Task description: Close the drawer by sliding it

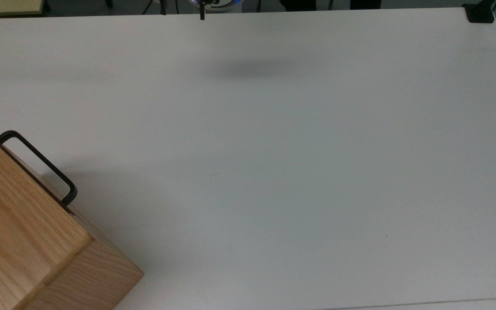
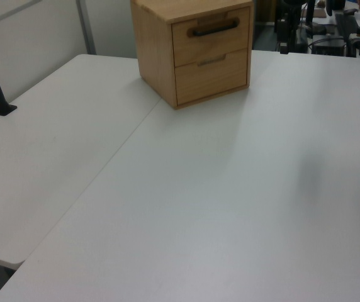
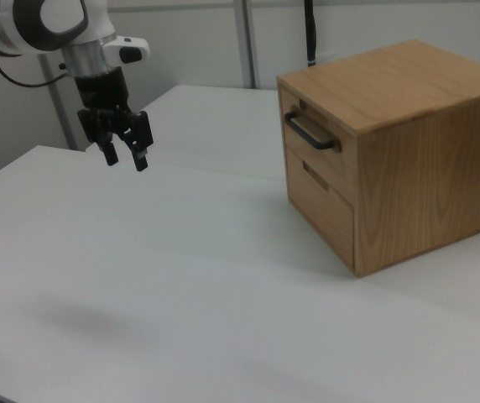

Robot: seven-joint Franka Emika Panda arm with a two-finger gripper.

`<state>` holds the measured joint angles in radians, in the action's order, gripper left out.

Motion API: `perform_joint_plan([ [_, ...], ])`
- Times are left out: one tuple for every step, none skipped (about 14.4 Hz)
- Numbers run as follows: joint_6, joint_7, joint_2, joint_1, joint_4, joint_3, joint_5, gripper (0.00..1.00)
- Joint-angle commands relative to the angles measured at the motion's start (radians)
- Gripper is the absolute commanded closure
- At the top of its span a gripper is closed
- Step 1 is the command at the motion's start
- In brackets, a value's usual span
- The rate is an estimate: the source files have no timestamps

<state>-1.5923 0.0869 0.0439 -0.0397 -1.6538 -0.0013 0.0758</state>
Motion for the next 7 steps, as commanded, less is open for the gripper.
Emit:
perform_joint_plan([
  [-0.008,-0.015,0.021,0.001,-0.020,-0.003,-0.080,0.00],
  [-0.008,-0.015,0.021,0.000,-0.018,-0.005,-0.079,0.00],
  [-0.006,-0.015,0.021,0.000,-0.018,-0.003,-0.080,0.00],
  [-0.005,-0.015,0.021,0.000,-0.018,-0.003,-0.080,0.00],
  [-0.005,-0.015,0.021,0.000,-0.018,-0.003,-0.080,0.00],
  [-0.005,-0.015,0.021,0.000,-0.018,-0.003,-0.079,0.00],
  [-0.003,-0.015,0.021,0.001,-0.018,-0.003,-0.080,0.00],
])
